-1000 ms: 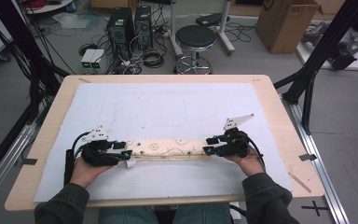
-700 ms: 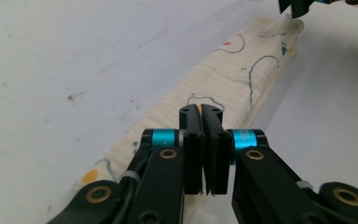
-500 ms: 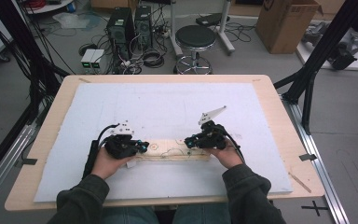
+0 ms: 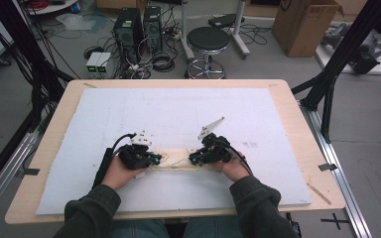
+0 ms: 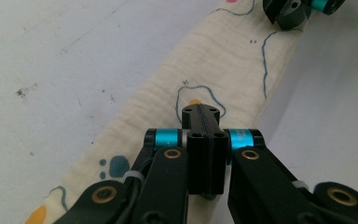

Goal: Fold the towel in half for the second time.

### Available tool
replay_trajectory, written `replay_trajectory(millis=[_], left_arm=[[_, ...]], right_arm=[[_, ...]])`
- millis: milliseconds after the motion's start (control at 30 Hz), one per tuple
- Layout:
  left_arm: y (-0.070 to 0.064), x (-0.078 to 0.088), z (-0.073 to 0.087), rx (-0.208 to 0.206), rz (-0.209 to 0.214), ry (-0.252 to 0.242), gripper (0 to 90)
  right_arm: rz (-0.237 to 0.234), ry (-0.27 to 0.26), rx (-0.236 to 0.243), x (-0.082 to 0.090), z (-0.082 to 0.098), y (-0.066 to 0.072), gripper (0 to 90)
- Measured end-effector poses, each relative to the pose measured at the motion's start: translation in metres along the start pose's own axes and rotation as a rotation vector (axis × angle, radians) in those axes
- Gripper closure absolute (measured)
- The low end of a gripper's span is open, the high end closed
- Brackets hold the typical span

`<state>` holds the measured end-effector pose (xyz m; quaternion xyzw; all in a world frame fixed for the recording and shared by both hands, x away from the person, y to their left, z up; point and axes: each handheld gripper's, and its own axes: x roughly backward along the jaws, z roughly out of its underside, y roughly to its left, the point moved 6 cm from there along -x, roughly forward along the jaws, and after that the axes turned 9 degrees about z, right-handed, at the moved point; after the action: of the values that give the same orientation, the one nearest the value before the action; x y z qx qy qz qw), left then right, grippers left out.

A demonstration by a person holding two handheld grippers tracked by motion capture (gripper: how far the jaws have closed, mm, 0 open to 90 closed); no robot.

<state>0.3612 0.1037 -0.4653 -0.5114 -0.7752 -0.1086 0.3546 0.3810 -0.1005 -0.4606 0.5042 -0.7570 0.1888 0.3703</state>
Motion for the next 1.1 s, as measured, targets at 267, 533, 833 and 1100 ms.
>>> replay_trajectory(millis=[267, 533, 833, 1100], left_arm=[[0.007, 0.011, 0.016, 0.017, -0.038, -0.006, 89.2], [0.011, 0.027, 0.030, 0.014, -0.061, -0.005, 88.7], [0.012, 0.034, 0.036, 0.000, -0.086, 0.002, 88.1], [0.010, 0.040, 0.036, 0.019, -0.057, -0.111, 81.5]], right_arm=[[0.004, 0.018, -0.013, -0.001, 0.014, 0.000, 81.2], [0.012, 0.002, 0.001, 0.005, 0.024, 0.001, 79.1], [0.023, -0.016, -0.012, 0.017, 0.039, -0.001, 78.7], [0.038, -0.069, -0.017, 0.029, 0.047, -0.004, 74.1]])
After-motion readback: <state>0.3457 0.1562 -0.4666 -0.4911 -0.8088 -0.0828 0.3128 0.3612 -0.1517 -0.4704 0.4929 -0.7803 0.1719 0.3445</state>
